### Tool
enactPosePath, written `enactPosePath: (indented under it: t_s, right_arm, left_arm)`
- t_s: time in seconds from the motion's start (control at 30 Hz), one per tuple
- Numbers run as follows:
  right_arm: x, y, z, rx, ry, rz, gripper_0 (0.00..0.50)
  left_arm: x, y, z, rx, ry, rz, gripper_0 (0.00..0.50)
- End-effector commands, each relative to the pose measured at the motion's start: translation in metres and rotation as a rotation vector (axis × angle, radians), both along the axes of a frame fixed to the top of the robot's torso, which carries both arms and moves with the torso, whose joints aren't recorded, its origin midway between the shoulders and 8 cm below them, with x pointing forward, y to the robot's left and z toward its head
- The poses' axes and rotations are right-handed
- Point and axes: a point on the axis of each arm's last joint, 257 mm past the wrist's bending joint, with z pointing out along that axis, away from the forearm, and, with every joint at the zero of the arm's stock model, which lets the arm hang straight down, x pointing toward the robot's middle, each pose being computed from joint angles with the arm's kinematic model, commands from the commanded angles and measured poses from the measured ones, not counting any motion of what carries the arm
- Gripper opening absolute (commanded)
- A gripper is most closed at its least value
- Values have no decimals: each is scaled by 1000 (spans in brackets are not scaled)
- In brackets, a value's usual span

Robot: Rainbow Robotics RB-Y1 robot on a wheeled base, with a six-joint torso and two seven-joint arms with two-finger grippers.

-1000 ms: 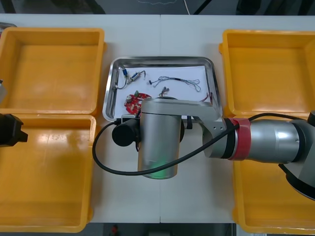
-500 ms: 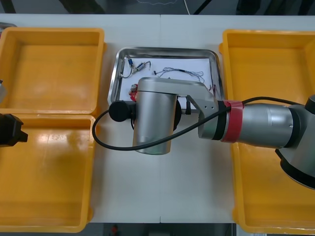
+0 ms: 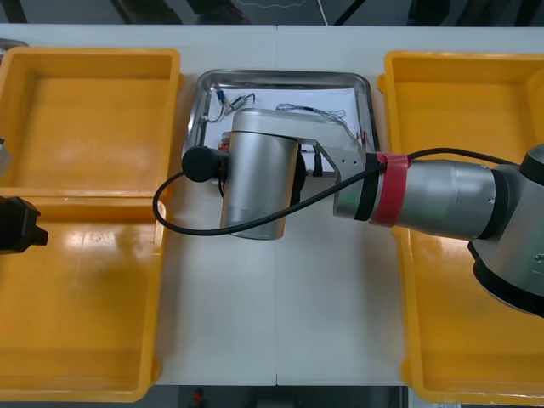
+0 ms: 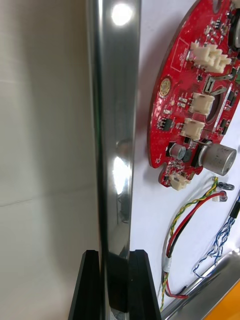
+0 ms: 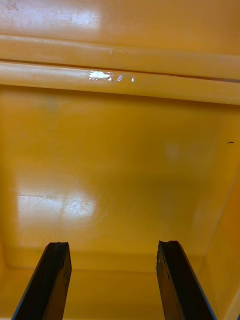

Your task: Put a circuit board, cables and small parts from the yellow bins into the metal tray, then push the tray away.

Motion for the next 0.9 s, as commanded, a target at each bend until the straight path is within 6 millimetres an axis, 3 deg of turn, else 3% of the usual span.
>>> enactPosePath:
  t_s: [0.03,0.57,0.9]
  right_arm:
    - [12,31,36,26,-50,60,0]
    - [49,48,54,55,-100,98,0]
    - [75,44,63,52,-133,117,0]
  left_arm:
    - [-1,13,14,50,-31,-22,500]
    - [-1,13,14,50,-31,-22,500]
    - [-1,13,14,50,-31,-22,500]
